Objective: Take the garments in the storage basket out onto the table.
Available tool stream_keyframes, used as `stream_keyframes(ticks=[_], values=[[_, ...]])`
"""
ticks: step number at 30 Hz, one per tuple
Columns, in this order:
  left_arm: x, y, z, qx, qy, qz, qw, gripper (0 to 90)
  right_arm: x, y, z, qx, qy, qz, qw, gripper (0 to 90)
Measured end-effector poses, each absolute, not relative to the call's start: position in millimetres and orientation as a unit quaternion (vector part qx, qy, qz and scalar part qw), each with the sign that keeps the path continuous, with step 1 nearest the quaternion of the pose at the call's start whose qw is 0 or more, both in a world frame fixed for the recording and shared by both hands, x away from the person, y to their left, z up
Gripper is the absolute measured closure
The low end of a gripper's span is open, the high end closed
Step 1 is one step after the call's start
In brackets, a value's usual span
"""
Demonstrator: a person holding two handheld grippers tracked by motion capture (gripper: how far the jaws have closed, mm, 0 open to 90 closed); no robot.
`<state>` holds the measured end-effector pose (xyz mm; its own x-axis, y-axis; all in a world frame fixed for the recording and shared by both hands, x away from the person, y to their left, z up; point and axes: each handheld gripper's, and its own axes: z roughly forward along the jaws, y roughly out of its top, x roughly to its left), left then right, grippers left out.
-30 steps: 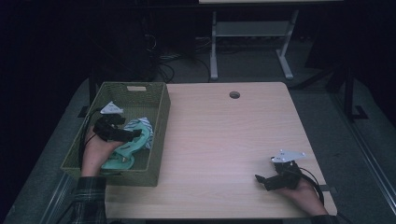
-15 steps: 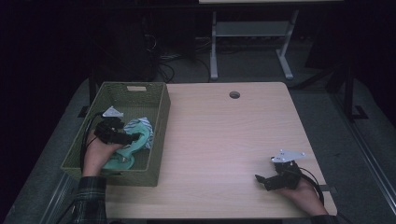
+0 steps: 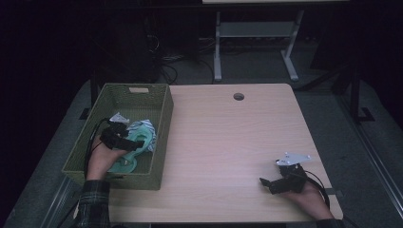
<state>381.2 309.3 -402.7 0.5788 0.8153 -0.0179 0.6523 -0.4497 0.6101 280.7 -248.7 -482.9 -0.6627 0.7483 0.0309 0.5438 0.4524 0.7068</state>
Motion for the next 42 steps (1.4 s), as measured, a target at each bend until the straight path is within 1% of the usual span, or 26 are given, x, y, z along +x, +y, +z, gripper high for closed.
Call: stream_keyframes(ticks=[4, 11, 17, 20, 22, 23, 32, 36, 39, 41, 42], values=[[383.4, 308.4, -408.2, 0.845, 0.442, 0.121, 0.276, 14.2, 280.7, -248.8, -482.9, 0.384, 0.84, 0.355, 0.144, 2.6], [385.7, 306.6, -414.1, 0.852, 0.448, 0.102, 0.252, 14.1, 280.7, -248.7, -482.8, 0.385, 0.84, 0.355, 0.144, 2.6], [387.5, 305.1, -418.8, 0.856, 0.455, 0.094, 0.226, 13.8, 280.7, -248.7, -482.9, 0.385, 0.84, 0.355, 0.144, 2.6], [388.0, 305.2, -420.7, 0.854, 0.462, 0.088, 0.224, 13.8, 280.6, -248.7, -482.8, 0.385, 0.84, 0.355, 0.144, 2.6], [389.9, 305.9, -424.0, 0.855, 0.467, 0.076, 0.21, 13.8, 280.6, -248.7, -482.9, 0.385, 0.84, 0.355, 0.144, 2.6], [391.1, 305.5, -426.4, 0.858, 0.47, 0.071, 0.194, 13.7, 280.7, -248.7, -482.9, 0.384, 0.84, 0.355, 0.144, 2.6], [393.0, 306.1, -431.8, 0.855, 0.485, 0.058, 0.174, 13.8, 280.6, -248.7, -482.9, 0.385, 0.84, 0.355, 0.144, 2.6], [393.8, 303.6, -435.7, 0.862, 0.48, 0.057, 0.152, 14.2, 280.6, -248.7, -482.8, 0.385, 0.84, 0.354, 0.144, 2.6], [393.7, 304.0, -435.7, 0.861, 0.481, 0.056, 0.153, 15.2, 280.6, -248.7, -482.8, 0.385, 0.84, 0.355, 0.144, 2.6], [393.3, 303.9, -435.0, 0.861, 0.482, 0.059, 0.15, 23.0, 280.6, -248.7, -482.8, 0.385, 0.84, 0.355, 0.144, 2.6], [393.2, 304.1, -434.5, 0.862, 0.481, 0.06, 0.149, 23.0, 280.6, -248.7, -482.9, 0.385, 0.84, 0.355, 0.144, 2.6]])
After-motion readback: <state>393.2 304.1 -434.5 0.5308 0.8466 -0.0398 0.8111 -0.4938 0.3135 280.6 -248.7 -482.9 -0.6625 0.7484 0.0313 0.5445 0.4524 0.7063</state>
